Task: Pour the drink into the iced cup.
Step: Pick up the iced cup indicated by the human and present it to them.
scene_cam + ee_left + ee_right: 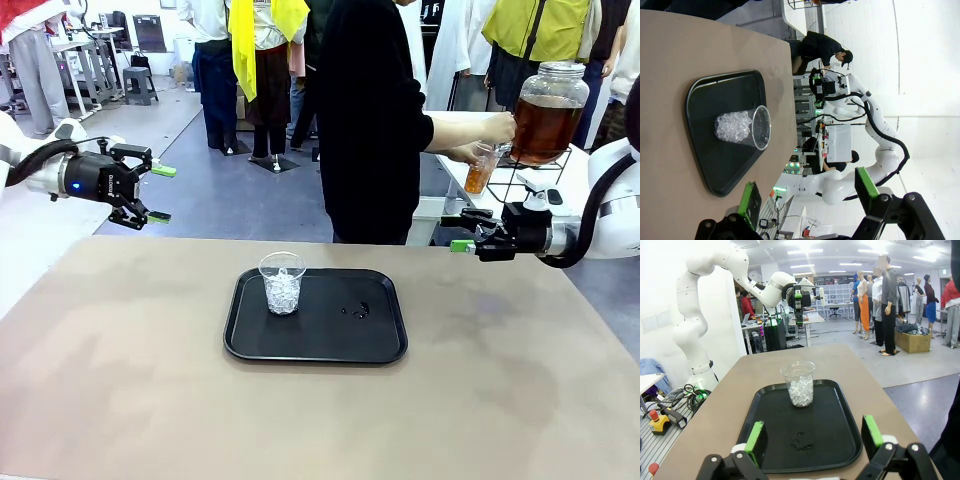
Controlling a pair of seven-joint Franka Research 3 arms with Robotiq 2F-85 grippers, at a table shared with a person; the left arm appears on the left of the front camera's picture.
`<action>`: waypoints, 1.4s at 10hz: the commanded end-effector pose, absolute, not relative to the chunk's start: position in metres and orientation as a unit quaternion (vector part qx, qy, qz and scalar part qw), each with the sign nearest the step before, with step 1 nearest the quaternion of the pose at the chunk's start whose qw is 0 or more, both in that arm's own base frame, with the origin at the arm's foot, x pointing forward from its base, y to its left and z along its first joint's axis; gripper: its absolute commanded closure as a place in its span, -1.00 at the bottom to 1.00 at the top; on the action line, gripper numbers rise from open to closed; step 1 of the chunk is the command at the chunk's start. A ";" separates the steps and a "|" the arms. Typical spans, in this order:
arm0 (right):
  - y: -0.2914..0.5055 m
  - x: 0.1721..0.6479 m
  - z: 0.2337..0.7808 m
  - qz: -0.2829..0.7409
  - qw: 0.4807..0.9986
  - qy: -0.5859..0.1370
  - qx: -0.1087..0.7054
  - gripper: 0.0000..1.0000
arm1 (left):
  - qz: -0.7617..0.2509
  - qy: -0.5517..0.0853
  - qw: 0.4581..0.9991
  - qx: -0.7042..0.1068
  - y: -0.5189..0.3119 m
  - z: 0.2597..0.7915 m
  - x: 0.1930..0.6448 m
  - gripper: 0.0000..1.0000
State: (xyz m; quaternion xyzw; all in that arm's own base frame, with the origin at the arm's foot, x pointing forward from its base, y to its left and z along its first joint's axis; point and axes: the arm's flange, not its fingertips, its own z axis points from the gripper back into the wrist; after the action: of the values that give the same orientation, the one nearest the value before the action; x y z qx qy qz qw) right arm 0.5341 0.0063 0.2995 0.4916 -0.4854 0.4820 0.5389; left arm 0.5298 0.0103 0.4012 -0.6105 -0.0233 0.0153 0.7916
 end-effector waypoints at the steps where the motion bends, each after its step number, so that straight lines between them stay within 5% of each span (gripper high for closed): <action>1: 0.009 0.536 0.303 0.484 0.537 -0.485 0.492 -1.00 | 0.016 -0.024 0.792 -0.610 0.010 0.402 0.528 -1.00; 14: 0.009 0.536 0.303 0.484 0.537 -0.485 0.492 -1.00 | 0.016 -0.024 0.792 -0.610 0.010 0.402 0.528 -1.00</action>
State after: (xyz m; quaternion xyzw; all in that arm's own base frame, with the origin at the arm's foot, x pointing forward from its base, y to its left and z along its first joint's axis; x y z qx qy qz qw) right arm 0.5341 0.0063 0.2995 0.4916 -0.4854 0.4820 0.5389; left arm 0.5298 0.0103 0.4012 -0.6105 -0.0233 0.0153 0.7916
